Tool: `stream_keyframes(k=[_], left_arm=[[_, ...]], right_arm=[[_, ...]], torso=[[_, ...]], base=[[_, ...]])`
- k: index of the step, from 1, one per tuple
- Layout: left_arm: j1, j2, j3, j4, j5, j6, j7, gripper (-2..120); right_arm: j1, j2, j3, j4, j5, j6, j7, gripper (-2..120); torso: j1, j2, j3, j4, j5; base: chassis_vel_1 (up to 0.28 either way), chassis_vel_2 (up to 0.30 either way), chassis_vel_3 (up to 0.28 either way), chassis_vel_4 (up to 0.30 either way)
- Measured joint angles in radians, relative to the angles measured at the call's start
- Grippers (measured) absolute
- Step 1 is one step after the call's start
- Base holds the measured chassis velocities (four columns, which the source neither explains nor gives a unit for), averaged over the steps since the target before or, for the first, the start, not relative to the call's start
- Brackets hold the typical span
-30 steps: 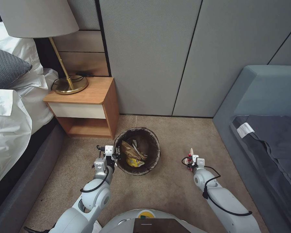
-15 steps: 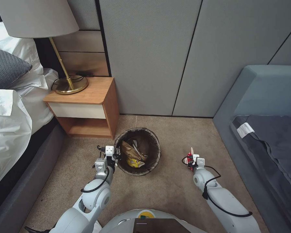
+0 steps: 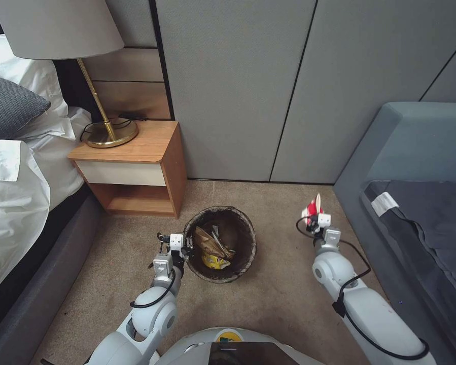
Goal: Pick up the trash bin, then pick up the garbage from the floor and place it into the trash bin.
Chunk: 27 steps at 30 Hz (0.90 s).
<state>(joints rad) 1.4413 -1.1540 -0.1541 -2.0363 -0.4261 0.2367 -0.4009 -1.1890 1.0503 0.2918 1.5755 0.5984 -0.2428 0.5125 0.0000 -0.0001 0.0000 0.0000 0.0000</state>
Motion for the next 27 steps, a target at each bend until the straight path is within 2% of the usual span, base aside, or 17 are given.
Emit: stream_keyframes(k=[3,4,6,7,9,10,11,14,15,17,22,27], left_arm=[[0.002,0.000,0.006,0.000,0.005,0.000,0.000,2],[0.004,-0.001,0.014,0.000,0.011,0.000,0.000,2],[0.005,-0.001,0.016,0.000,0.012,0.000,0.000,2],[0.007,-0.003,0.024,0.001,0.018,-0.001,0.000,2],[0.008,-0.003,0.028,0.001,0.021,-0.001,0.000,2],[0.009,-0.003,0.032,0.001,0.024,-0.001,0.000,2],[0.009,-0.003,0.032,0.001,0.024,-0.001,0.000,2],[0.007,0.000,0.032,0.000,0.024,0.001,-0.001,2],[0.007,0.000,0.032,0.000,0.024,0.001,-0.001,2],[0.005,0.003,0.033,-0.001,0.024,0.003,-0.002,2],[0.000,0.007,0.032,-0.002,0.022,0.005,-0.003,2],[-0.007,0.009,0.031,-0.002,0.020,0.006,-0.003,2]], right_arm=[[-0.013,-0.008,0.019,0.068,-0.020,0.023,0.014,0],[-0.024,-0.013,0.037,0.129,-0.046,0.047,0.023,0],[-0.026,-0.014,0.041,0.144,-0.054,0.053,0.025,0],[-0.039,-0.021,0.058,0.208,-0.088,0.084,0.026,0],[-0.046,-0.027,0.065,0.245,-0.108,0.104,0.022,0],[-0.059,-0.039,0.075,0.315,-0.142,0.147,-0.002,0],[-0.059,-0.039,0.075,0.315,-0.142,0.147,-0.002,0],[-0.081,-0.067,0.058,0.488,-0.186,0.248,-0.103,0],[-0.081,-0.067,0.058,0.488,-0.186,0.248,-0.103,0],[-0.099,-0.088,0.026,0.578,-0.203,0.314,-0.201,0],[-0.144,-0.128,-0.017,0.651,-0.219,0.389,-0.348,0],[-0.180,-0.160,-0.044,0.668,-0.217,0.420,-0.434,0]], torso=[[0.000,0.000,0.000,0.0001,-0.0001],[0.000,0.000,0.000,0.0000,-0.0001],[0.000,0.000,0.000,0.0000,-0.0001],[0.000,0.000,0.000,0.0000,-0.0002],[0.000,0.000,0.000,0.0000,0.0000],[0.000,0.000,0.000,0.0001,-0.0002],[0.000,0.000,0.000,0.0001,-0.0002],[0.000,0.000,0.000,0.0001,-0.0002],[0.000,0.000,0.000,0.0001,-0.0002],[0.000,0.000,0.000,0.0001,-0.0001],[0.000,0.000,0.000,0.0000,-0.0001],[0.000,0.000,0.000,-0.0001,-0.0001]], base=[[0.000,0.000,0.000,0.000],[0.000,0.000,0.000,0.000],[0.000,0.000,0.000,0.000],[0.000,0.000,0.000,0.000],[0.000,0.000,0.000,0.000],[0.000,0.000,0.000,0.000],[0.000,0.000,0.000,0.000],[0.000,0.000,0.000,0.000],[0.000,0.000,0.000,0.000],[0.000,0.000,0.000,0.000],[0.000,0.000,0.000,0.000],[0.000,0.000,0.000,0.000]])
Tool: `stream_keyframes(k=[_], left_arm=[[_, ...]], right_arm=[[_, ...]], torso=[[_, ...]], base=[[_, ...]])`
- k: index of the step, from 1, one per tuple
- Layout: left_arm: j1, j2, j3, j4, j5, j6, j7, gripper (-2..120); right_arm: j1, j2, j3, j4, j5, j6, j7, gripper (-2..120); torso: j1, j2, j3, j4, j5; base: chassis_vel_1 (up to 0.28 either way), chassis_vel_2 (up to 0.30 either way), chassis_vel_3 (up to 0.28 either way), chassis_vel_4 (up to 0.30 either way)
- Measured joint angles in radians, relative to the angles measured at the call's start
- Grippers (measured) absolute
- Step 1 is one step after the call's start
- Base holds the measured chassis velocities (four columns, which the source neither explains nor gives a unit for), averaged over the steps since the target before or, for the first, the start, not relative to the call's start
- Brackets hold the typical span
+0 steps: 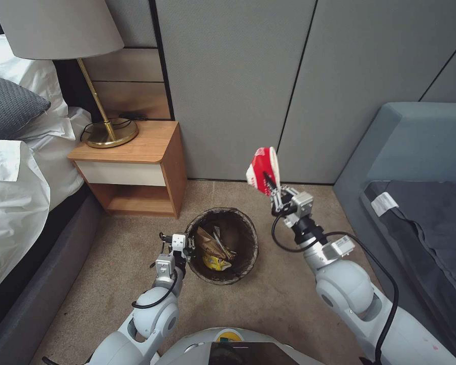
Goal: Pick up the trash bin, then pick up the garbage from the floor and place it into the trash bin.
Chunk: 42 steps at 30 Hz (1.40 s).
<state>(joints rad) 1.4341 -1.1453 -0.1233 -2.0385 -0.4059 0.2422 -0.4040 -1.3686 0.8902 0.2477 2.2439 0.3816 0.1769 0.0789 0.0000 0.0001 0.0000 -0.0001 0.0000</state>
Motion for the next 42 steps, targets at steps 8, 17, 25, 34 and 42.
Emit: stream_keyframes(k=[8,17,25,34,42], left_arm=[[-0.008,-0.003,0.000,0.002,-0.002,0.000,0.000,2],[-0.011,-0.005,-0.004,0.003,-0.003,0.001,0.000,2],[-0.012,-0.009,-0.011,0.002,-0.006,0.002,-0.001,2],[-0.012,-0.013,-0.012,0.001,-0.007,0.002,-0.002,2],[-0.011,-0.013,-0.013,0.000,-0.008,0.002,-0.002,2]], right_arm=[[-0.027,-0.048,-0.103,-0.015,-0.041,0.029,-0.062,0],[-0.026,-0.062,-0.195,-0.067,-0.107,0.049,-0.073,0],[0.017,-0.039,-0.299,-0.158,-0.157,0.058,-0.067,0],[0.046,-0.013,-0.345,-0.254,-0.200,0.058,-0.022,15],[0.042,-0.013,-0.345,-0.260,-0.209,0.058,-0.007,45]], torso=[[0.000,0.000,0.000,0.0001,0.0000],[0.000,0.000,0.000,0.0000,0.0000],[0.000,0.000,0.000,0.0001,0.0000],[0.000,0.000,0.000,0.0001,0.0000],[0.000,0.000,0.000,0.0001,0.0000]], base=[[0.000,0.000,0.000,0.000],[0.000,0.000,0.000,0.000],[0.000,0.000,0.000,0.000],[0.000,0.000,0.000,0.000],[0.000,0.000,0.000,0.000]])
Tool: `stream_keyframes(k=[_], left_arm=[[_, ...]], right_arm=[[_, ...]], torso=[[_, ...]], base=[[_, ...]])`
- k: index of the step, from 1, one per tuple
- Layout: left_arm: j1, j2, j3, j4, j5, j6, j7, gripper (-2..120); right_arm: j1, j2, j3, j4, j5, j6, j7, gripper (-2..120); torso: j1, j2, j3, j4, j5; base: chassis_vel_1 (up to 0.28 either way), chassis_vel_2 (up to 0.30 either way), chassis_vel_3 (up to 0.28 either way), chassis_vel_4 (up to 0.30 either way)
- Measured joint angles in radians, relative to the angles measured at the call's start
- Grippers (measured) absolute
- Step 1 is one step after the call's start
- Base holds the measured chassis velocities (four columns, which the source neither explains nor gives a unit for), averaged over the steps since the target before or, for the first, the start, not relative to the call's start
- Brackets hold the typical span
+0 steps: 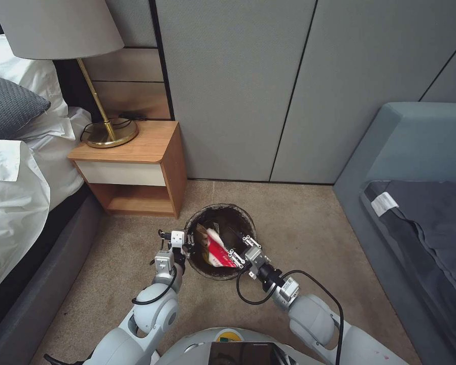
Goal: Pick up the trash bin, then pick up the garbage from the floor and place it into the trash bin.
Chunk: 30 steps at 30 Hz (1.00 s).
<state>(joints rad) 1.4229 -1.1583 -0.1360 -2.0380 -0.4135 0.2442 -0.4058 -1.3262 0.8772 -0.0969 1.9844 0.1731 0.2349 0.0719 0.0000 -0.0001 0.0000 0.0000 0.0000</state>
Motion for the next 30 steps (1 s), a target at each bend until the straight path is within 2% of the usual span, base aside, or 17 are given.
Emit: stream_keyframes(k=[1,4,5,9,10,13,17,19,20,22,23,26,27,30], left_arm=[[0.000,0.000,0.000,0.000,0.000,0.000,0.000,2],[0.000,-0.002,0.002,0.001,0.000,0.000,0.000,2],[0.000,-0.002,0.002,0.001,0.000,0.000,0.000,2],[-0.002,-0.003,0.004,0.001,0.001,0.000,0.000,2],[-0.002,-0.003,0.004,0.001,0.001,0.000,0.000,2],[-0.002,-0.004,0.003,0.002,0.001,0.000,0.000,2],[-0.001,-0.004,0.001,0.003,0.001,0.000,0.000,2],[0.004,-0.004,-0.005,0.003,0.001,-0.002,0.001,2],[0.004,-0.004,-0.005,0.003,0.001,-0.002,0.001,2],[0.007,-0.003,-0.012,0.003,0.002,-0.006,0.003,2],[0.007,-0.003,-0.012,0.003,0.002,-0.006,0.003,2],[0.010,-0.002,-0.021,0.004,0.023,-0.014,0.004,2],[0.010,-0.002,-0.021,0.004,0.023,-0.014,0.004,2],[0.013,0.000,-0.031,0.004,0.034,-0.018,0.003,2]], right_arm=[[0.000,0.000,0.000,0.000,0.000,0.000,0.000,45],[-0.003,0.002,0.003,0.001,0.000,-0.003,0.008,64],[-0.003,0.002,0.003,0.001,0.000,-0.003,0.008,64],[-0.005,0.005,0.008,0.001,-0.004,-0.005,0.017,80],[-0.005,0.005,0.008,0.001,-0.004,-0.005,0.017,80],[-0.008,0.009,0.016,0.007,-0.005,-0.005,0.023,95],[-0.019,0.012,0.059,0.058,0.013,-0.005,0.032,100],[-0.042,0.017,0.141,0.134,0.052,-0.027,0.093,100],[-0.042,0.017,0.141,0.134,0.052,-0.027,0.093,100],[-0.072,0.034,0.251,0.198,0.076,-0.085,0.198,100],[-0.072,0.034,0.251,0.198,0.076,-0.085,0.198,100],[-0.126,0.081,0.399,0.250,0.104,-0.181,0.313,100],[-0.126,0.081,0.399,0.250,0.104,-0.181,0.313,100],[-0.208,0.121,0.510,0.268,0.085,-0.196,0.339,100]], torso=[[0.000,0.000,0.000,0.0000,0.0000],[0.000,0.000,0.000,0.0000,0.0000],[0.000,0.000,0.000,0.0000,0.0000],[0.000,0.000,0.000,0.0000,0.0000],[0.000,0.000,0.000,0.0000,0.0000],[0.000,0.000,0.000,0.0000,0.0001],[0.000,0.000,0.000,0.0001,0.0002],[0.000,0.000,0.000,0.0000,0.0001],[0.000,0.000,0.000,0.0000,0.0001],[0.000,0.000,0.000,0.0000,0.0000],[0.000,0.000,0.000,0.0000,0.0000],[0.000,0.000,0.000,0.0000,0.0000],[0.000,0.000,0.000,0.0000,0.0000],[0.000,0.000,0.000,0.0000,0.0000]], base=[[0.000,0.000,0.000,0.000],[0.000,0.000,0.000,0.000],[0.000,0.000,0.000,0.000],[0.000,0.000,0.000,0.000],[0.000,0.000,0.000,0.000],[0.000,0.000,0.000,0.000],[0.000,0.000,0.000,0.000],[0.000,0.000,0.000,0.000],[0.000,0.000,0.000,0.000],[0.000,0.000,0.000,0.000],[0.000,0.000,0.000,0.000],[0.000,0.000,0.000,0.000],[0.000,0.000,0.000,0.000],[0.000,0.000,0.000,0.000]])
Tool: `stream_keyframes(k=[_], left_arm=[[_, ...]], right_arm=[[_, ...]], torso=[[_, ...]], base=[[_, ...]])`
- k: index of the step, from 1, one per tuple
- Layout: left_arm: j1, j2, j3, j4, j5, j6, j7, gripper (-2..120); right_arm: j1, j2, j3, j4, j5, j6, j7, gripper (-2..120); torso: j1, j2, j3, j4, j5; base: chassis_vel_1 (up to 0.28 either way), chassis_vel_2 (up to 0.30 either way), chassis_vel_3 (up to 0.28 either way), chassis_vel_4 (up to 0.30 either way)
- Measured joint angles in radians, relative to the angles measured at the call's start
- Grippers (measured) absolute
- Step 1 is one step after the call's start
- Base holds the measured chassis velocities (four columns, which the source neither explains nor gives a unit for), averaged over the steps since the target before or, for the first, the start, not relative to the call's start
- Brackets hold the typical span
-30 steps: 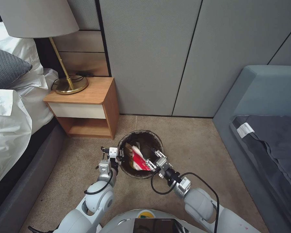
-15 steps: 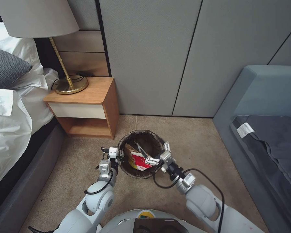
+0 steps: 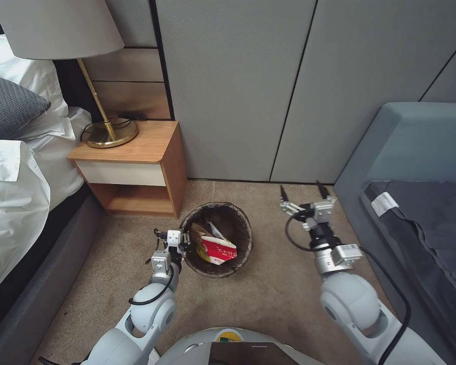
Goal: Pick up the trash bin, then pick up the garbage from the floor and place it into the trash bin.
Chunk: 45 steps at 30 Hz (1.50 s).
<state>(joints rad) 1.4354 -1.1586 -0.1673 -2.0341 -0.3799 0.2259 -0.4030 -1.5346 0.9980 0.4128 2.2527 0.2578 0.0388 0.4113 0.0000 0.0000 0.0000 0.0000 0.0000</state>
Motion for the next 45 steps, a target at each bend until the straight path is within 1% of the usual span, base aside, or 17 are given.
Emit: stream_keyframes(k=[1,2,4,5,6,7,9,11,13,17,26,45], left_arm=[[0.001,0.000,-0.005,0.000,0.000,-0.001,0.000,2],[0.001,0.000,-0.005,0.000,0.000,-0.001,0.000,2],[0.001,-0.001,-0.011,0.000,0.000,-0.001,-0.001,2],[0.002,-0.001,-0.015,0.000,0.002,-0.003,-0.002,2],[0.002,-0.001,-0.015,0.000,0.002,-0.003,-0.002,2],[0.002,-0.002,-0.018,-0.001,0.003,-0.004,-0.002,2],[0.008,-0.004,-0.027,-0.003,0.006,-0.006,-0.003,2],[0.012,-0.005,-0.032,-0.005,0.008,-0.007,-0.003,2],[0.024,-0.008,-0.046,-0.012,0.014,-0.009,-0.004,2],[0.032,-0.010,-0.053,-0.016,0.015,-0.011,-0.004,2],[0.035,-0.014,-0.055,-0.022,-0.006,-0.011,-0.013,2],[0.036,-0.017,-0.056,-0.028,-0.011,-0.004,-0.016,2]], right_arm=[[-0.027,0.015,0.023,0.003,-0.009,-0.001,0.002,100],[-0.027,0.015,0.023,0.003,-0.009,-0.001,0.002,100],[-0.068,0.045,0.050,0.003,-0.031,0.001,0.004,100],[-0.088,0.068,0.058,-0.004,-0.048,0.010,0.005,100],[-0.088,0.068,0.058,-0.004,-0.048,0.010,0.005,100],[-0.101,0.085,0.060,-0.013,-0.062,0.018,0.005,100],[-0.119,0.118,0.054,-0.042,-0.091,0.042,0.004,100],[-0.122,0.130,0.046,-0.059,-0.102,0.054,0.003,100],[-0.122,0.156,0.030,-0.096,-0.119,0.074,0.001,100],[-0.123,0.175,0.012,-0.117,-0.132,0.084,-0.002,100],[-0.124,0.189,-0.016,-0.121,-0.147,0.086,-0.002,100],[-0.105,0.180,-0.032,-0.128,-0.146,0.080,0.004,100]], torso=[[0.000,0.000,0.000,-0.0001,0.0000],[0.000,0.000,0.000,-0.0001,0.0000],[0.000,0.000,0.000,-0.0001,0.0000],[0.000,0.000,0.000,-0.0002,-0.0002],[0.000,0.000,0.000,-0.0002,-0.0002],[0.000,0.000,0.000,-0.0001,-0.0002],[0.000,0.000,0.000,-0.0001,-0.0002],[0.000,0.000,0.000,-0.0002,-0.0001],[0.000,0.000,0.000,0.0001,0.0000],[0.000,0.000,0.000,0.0001,0.0000],[0.000,0.000,0.000,-0.0001,-0.0001],[0.000,0.000,0.000,0.0000,0.0000]], base=[[0.000,0.000,0.000,0.000],[0.000,0.000,0.000,0.000],[0.000,0.000,0.000,0.000],[0.000,0.000,0.000,0.000],[0.000,0.000,0.000,0.000],[0.000,0.000,0.000,0.000],[0.000,0.000,0.000,0.000],[0.000,0.000,0.000,0.000],[0.000,0.000,0.000,0.000],[0.000,0.000,0.000,0.000],[0.000,0.000,0.000,0.000],[0.013,0.017,0.016,0.016]])
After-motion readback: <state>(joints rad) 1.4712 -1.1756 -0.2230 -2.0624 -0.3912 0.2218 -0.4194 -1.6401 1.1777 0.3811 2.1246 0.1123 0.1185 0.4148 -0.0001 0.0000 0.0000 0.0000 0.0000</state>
